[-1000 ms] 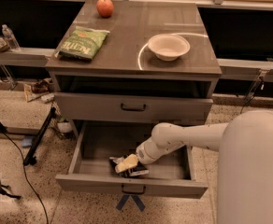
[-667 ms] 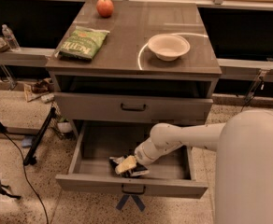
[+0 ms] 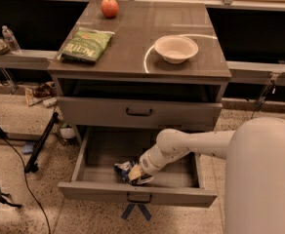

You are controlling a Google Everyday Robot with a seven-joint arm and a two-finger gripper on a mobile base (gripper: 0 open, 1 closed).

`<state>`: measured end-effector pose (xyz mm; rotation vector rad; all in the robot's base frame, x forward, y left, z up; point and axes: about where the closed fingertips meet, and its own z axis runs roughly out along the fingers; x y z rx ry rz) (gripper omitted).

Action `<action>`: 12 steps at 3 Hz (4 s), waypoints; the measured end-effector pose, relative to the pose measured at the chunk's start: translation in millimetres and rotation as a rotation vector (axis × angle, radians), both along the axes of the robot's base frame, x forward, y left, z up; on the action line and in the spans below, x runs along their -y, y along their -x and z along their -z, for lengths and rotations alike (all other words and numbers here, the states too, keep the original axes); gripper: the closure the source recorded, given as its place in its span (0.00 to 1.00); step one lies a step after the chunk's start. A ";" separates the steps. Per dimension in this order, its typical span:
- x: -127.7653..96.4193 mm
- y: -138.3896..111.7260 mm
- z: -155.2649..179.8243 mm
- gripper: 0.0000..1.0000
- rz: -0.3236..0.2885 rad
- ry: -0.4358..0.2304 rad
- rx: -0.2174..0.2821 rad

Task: Pick blue chip bag from middle drawer and place on counter

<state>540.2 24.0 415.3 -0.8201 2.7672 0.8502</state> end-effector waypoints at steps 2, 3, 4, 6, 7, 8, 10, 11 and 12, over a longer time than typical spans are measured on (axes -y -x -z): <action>13.8 -4.8 -26.4 1.00 -0.001 -0.027 0.053; 44.3 -7.2 -60.9 1.00 0.042 -0.021 0.131; 90.8 -5.9 -135.8 1.00 0.078 -0.008 0.248; 148.9 6.1 -257.0 1.00 0.052 -0.109 0.361; 154.3 15.4 -276.8 1.00 0.004 -0.134 0.347; 152.6 17.6 -273.1 1.00 0.002 -0.132 0.338; 161.5 23.2 -351.6 1.00 0.010 -0.117 0.469; 157.9 32.5 -420.8 1.00 -0.021 -0.086 0.566; 156.2 31.9 -421.0 1.00 -0.025 -0.080 0.568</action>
Offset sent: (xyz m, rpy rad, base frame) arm 0.0175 -0.0450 0.0673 0.0537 -0.1392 -0.0300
